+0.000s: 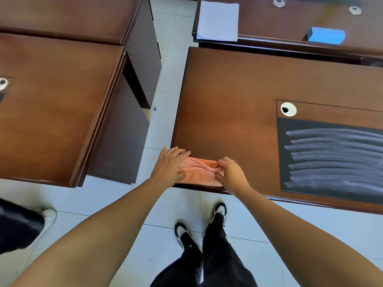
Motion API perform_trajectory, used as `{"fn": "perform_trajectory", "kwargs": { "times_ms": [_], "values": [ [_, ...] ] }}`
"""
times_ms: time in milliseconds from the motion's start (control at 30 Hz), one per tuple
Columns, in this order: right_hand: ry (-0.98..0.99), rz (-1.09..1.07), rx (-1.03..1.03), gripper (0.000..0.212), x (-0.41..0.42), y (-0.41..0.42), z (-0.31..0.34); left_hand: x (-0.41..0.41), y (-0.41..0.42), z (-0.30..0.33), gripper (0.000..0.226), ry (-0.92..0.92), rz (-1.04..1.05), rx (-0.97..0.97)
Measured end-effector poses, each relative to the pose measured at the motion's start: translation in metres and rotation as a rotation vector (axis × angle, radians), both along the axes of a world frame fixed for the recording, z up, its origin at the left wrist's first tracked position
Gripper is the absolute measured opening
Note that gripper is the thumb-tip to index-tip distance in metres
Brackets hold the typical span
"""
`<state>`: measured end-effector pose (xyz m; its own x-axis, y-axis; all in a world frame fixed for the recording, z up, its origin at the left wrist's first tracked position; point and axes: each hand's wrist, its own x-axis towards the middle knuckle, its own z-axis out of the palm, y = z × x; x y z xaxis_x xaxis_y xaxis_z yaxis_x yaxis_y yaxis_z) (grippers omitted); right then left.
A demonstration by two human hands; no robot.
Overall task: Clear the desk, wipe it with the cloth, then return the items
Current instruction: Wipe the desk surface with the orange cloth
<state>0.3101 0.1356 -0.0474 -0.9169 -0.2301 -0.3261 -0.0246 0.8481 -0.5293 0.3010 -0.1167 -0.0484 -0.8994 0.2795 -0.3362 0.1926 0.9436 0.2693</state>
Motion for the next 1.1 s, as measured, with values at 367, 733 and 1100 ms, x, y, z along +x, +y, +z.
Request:
{"fn": "perform_trajectory", "kwargs": {
  "times_ms": [367, 733, 1100],
  "values": [
    [-0.019, 0.046, 0.024, 0.011, -0.002, 0.004, 0.003, -0.004, 0.002, 0.006, 0.039, 0.114, -0.104, -0.088],
    [-0.074, -0.01, -0.045, 0.011, -0.006, 0.004, 0.003, -0.005, -0.008, 0.017, 0.038, 0.067, -0.105, -0.149],
    [0.044, -0.249, -0.239, 0.016, -0.076, 0.008, 0.063, -0.065, -0.006, 0.074, 0.006, 0.259, 0.124, 0.183]
  ]
}}
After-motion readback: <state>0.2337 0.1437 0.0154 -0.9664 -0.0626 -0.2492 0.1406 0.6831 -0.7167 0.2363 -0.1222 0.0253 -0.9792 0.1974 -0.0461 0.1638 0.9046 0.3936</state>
